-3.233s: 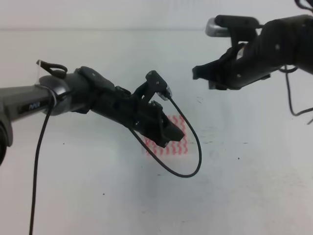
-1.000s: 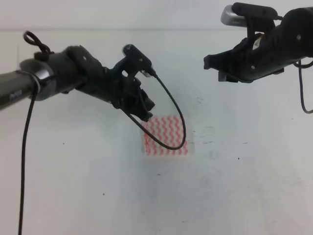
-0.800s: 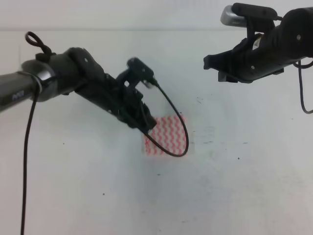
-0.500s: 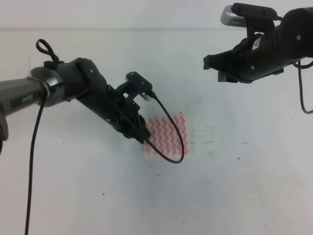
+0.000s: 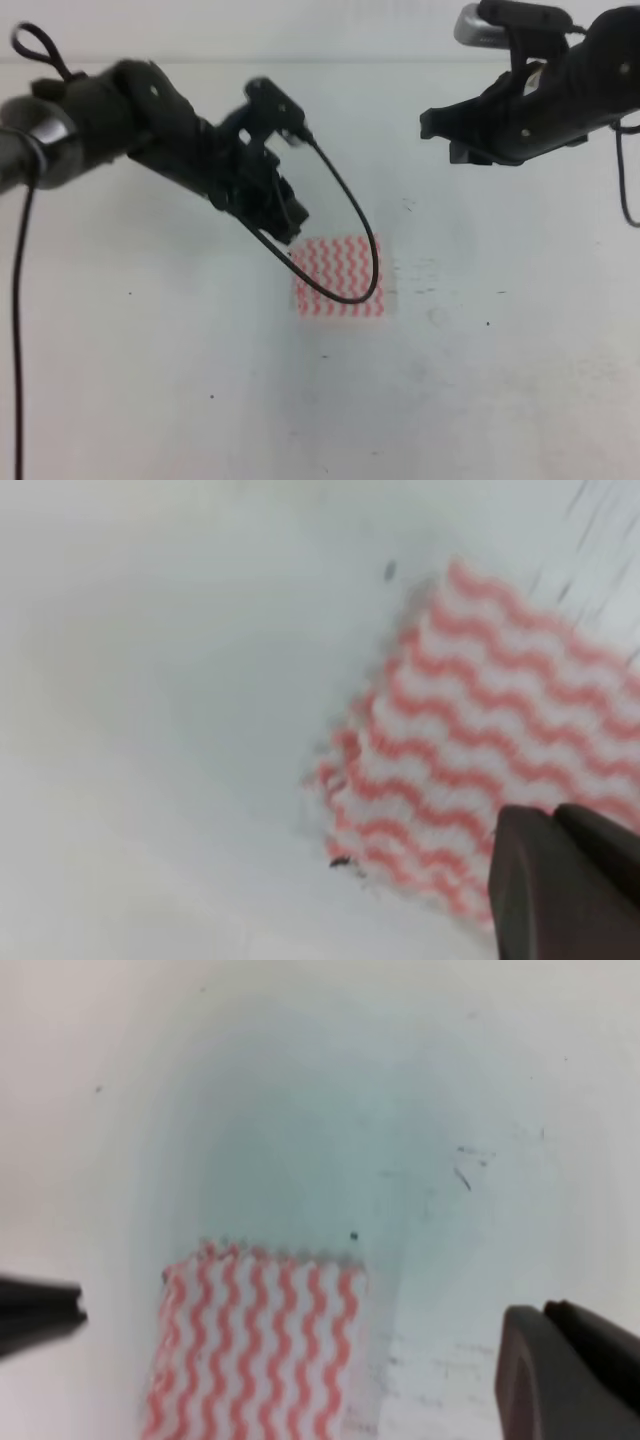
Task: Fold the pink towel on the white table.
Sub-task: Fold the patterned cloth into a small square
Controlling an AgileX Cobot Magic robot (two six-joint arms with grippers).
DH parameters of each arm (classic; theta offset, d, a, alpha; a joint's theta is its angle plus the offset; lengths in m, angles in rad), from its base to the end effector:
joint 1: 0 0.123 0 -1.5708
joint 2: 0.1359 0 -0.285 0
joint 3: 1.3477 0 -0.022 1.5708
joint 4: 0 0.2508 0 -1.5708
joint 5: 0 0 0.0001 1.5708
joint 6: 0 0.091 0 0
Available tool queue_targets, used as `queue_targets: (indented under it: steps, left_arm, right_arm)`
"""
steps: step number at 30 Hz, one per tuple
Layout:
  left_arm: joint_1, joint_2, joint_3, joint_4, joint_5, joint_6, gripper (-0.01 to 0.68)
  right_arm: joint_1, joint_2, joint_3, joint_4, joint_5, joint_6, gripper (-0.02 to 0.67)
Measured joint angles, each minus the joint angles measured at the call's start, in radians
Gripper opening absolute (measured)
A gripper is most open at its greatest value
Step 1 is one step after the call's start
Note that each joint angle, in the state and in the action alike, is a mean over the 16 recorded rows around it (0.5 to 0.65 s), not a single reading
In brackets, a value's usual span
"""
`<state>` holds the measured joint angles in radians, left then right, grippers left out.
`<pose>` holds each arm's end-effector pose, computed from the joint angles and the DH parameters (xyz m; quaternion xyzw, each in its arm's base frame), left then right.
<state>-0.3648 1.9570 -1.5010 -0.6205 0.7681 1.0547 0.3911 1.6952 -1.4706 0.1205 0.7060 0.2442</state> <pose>0.3852 -0.1865 0.2285 0.4780 0.8154 -0.1701 0.2789 0.3535 0.1534 0.3182 -0.0396 0.9325 0.1611 0.3208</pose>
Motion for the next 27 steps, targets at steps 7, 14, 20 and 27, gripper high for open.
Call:
queue_targets:
  steps: [7,14,20,27]
  left_arm:
    - [0.000,-0.163,0.100,-0.104,-0.093,-0.003,-0.004]
    - [-0.001,-0.385,0.307,-0.312,-0.248,0.080,-0.004]
    - [-0.010,-0.622,0.547,-0.495,-0.410,0.195,-0.004]
    - [-0.023,-0.904,0.795,-0.623,-0.529,0.289,-0.004]
  right_arm:
    - [0.001,-0.151,0.101,-0.003,0.012,-0.012,-0.018]
    - [0.001,-0.390,0.277,0.002,-0.010,-0.012,-0.018]
    - [0.001,-0.622,0.448,0.011,-0.036,-0.016,-0.018]
    - [0.001,-0.884,0.659,0.026,-0.092,-0.028,-0.018]
